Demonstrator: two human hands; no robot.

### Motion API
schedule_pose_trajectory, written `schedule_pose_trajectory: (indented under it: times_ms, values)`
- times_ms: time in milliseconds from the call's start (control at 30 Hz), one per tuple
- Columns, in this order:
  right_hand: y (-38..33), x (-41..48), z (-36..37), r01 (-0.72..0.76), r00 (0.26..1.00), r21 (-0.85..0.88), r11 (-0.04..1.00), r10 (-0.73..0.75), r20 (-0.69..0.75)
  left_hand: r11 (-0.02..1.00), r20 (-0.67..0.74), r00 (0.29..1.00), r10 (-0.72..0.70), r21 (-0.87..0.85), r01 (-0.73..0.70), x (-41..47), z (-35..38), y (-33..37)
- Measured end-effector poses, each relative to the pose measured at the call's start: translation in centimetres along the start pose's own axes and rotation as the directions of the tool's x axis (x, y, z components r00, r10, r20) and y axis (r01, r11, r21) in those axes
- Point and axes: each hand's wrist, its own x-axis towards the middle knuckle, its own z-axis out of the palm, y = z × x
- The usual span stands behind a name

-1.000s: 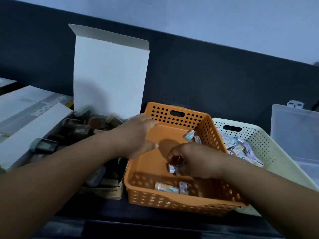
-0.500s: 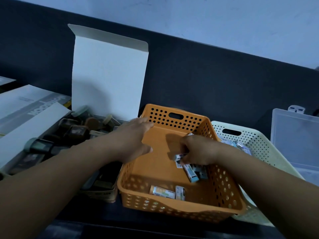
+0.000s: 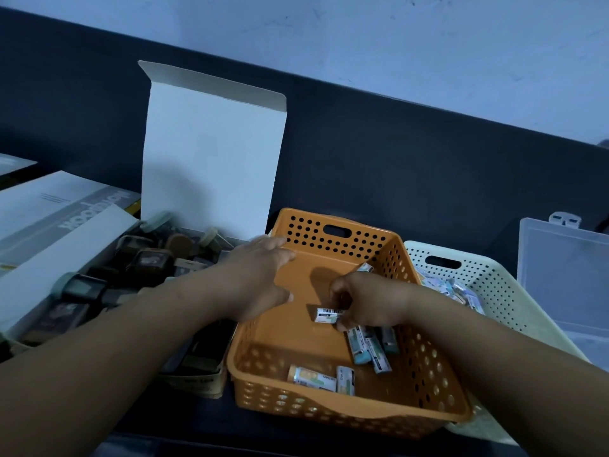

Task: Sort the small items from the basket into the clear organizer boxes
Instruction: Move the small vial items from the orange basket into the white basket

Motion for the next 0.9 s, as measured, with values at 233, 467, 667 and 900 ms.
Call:
schedule_pose_trajectory:
  times_ms: [233,467,667,900]
  values:
    - [1.2,-1.0,-2.1,0.074,0.994,0.57,0.818,-0.014,-0.11,1.0,0.005,1.0,0.014,0.016,-0.014,0.1,0.0,-0.1]
    - [4.5,-4.4,-4.9,0.243,0.892,0.805,0.54,0.201,-0.404,1.0,0.025,1.0,0.003,0.024,-0.003,0.0,-0.3,0.3]
    - [10.6,-7.0,-4.6,0.161,0.8,0.849,0.503,0.438,-0.411,1.0,0.04,0.999,-0.011,-0.029,0.012,-0.3,-0.6,0.8]
    - [11.5,-6.9,-2.9,-0.223,0.647,0.562,0.796,0.553,-0.526,0.992,0.013,1.0,0.012,-0.13,-0.01,-1.1,-1.2,1.5]
